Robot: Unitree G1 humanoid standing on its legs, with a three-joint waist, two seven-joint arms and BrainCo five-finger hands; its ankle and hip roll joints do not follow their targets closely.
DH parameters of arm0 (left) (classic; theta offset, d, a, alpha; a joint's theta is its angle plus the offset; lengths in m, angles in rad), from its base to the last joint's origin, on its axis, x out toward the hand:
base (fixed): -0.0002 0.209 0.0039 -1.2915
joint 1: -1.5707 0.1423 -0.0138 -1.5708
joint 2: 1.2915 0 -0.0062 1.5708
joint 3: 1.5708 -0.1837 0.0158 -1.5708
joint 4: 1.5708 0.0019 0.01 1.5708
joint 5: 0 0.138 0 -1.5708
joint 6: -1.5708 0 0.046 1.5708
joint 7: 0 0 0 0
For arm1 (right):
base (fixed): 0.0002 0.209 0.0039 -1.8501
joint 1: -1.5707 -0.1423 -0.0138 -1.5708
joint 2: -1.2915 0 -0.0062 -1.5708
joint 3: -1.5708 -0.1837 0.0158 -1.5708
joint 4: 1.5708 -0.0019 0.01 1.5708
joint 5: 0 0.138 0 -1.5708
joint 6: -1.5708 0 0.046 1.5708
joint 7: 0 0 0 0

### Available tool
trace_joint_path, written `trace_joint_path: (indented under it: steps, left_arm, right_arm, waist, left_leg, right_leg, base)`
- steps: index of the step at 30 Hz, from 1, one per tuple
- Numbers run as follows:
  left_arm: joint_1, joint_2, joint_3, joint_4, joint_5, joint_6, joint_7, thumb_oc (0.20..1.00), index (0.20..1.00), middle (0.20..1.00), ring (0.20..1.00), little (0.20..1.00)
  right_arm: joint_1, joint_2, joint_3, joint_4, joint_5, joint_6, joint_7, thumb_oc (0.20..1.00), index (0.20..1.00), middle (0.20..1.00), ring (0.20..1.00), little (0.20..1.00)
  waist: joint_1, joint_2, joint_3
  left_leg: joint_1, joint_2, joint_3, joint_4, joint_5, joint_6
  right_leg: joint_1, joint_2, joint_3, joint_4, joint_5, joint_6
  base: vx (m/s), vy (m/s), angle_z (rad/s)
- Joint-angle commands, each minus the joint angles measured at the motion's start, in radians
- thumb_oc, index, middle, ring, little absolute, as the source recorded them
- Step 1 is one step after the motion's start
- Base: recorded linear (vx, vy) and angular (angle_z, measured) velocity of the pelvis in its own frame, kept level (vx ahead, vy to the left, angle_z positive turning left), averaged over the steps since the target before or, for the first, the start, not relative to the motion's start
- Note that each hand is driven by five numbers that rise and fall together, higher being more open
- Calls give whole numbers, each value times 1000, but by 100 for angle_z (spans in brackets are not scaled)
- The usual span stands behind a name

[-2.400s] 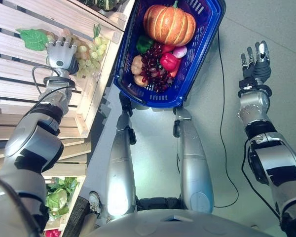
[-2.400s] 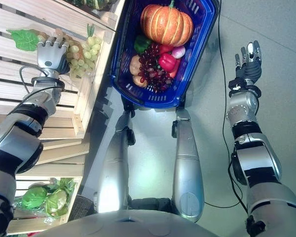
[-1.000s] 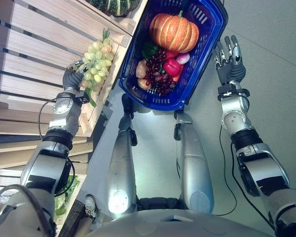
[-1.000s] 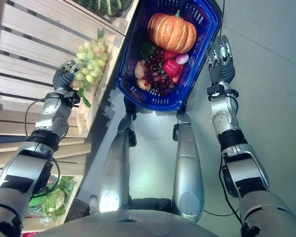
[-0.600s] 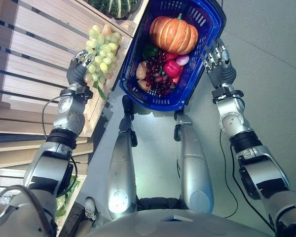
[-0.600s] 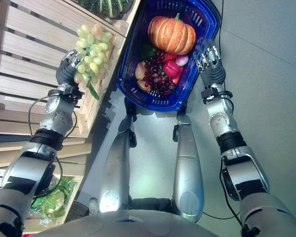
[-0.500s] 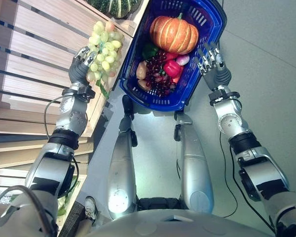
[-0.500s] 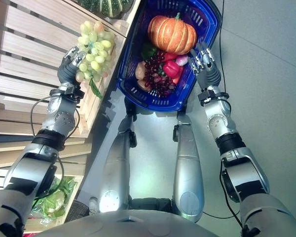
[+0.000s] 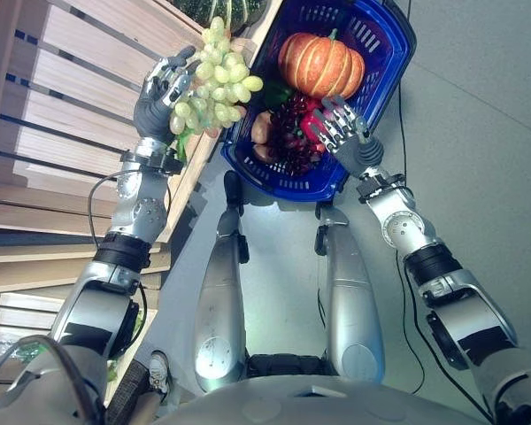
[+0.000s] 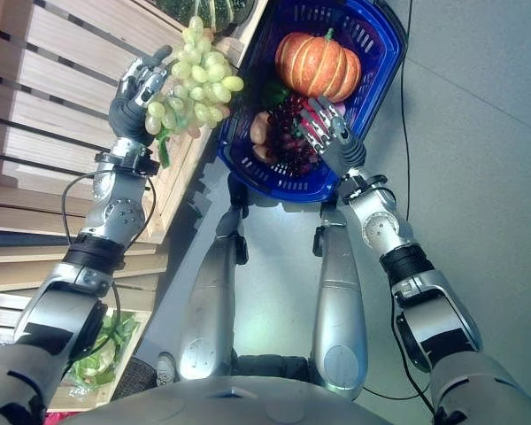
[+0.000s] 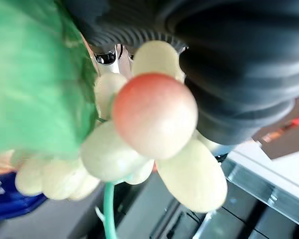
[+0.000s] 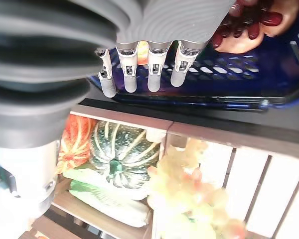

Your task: Pick up fruits and vegetables into the basket

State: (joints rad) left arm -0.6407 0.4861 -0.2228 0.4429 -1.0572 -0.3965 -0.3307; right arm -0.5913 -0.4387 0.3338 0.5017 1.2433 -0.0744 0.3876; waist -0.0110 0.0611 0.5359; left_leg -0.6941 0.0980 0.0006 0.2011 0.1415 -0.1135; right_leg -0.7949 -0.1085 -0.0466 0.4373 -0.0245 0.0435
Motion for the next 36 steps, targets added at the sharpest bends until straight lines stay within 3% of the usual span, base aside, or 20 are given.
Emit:
trace_joint_path:
  steps: [1, 19, 25, 28, 36]
  left_arm:
    - [-20, 25, -1, -124, 35, -64, -57, 200, 200, 200, 200, 200]
    - [-16, 32, -47, -289, 25, -43, -85, 200, 200, 200, 200, 200]
    - [-25, 33, -58, -295, 24, -35, -84, 200, 200, 200, 200, 200]
    - [-29, 36, -69, -305, 23, -34, -82, 200, 200, 200, 200, 200]
    - [-34, 39, -86, -330, 29, -21, -90, 200, 200, 200, 200, 200]
  right_arm:
    - [27, 28, 24, -117, 51, 15, 56, 1000, 1000, 1000, 1000, 1000]
    - [14, 48, 105, -194, 73, 43, 61, 1000, 1000, 1000, 1000, 1000]
    - [-10, 51, 122, -189, 116, 90, 86, 1000, 1000, 1000, 1000, 1000]
    - [-19, 61, 135, -197, 163, 150, 110, 1000, 1000, 1000, 1000, 1000]
    - [-42, 83, 165, -255, 229, 185, 127, 1000, 1000, 1000, 1000, 1000]
  waist:
    - [-3, -15, -16]
    - [9, -16, -16]
    - [14, -13, -16]
    - [17, -9, -16]
    - [26, -9, -16]
  left_leg:
    - [-13, -110, 24, 52, -73, 69]
    - [-13, -113, 19, 45, -66, 74]
    - [-12, -116, 17, 43, -64, 74]
    - [-12, -118, 16, 45, -63, 75]
    - [-4, -123, 14, 38, -59, 78]
  right_leg:
    - [80, 42, -88, -70, -10, -12]
    - [82, 41, -92, -79, 1, -13]
    - [85, 38, -94, -84, 4, -12]
    - [85, 36, -96, -83, 4, -12]
    - [95, 35, -102, -90, 7, -13]
  base:
    - [0, 0, 0]
    - [0, 0, 0]
    - [0, 0, 0]
    - [0, 0, 0]
    - [-1, -3, 1]
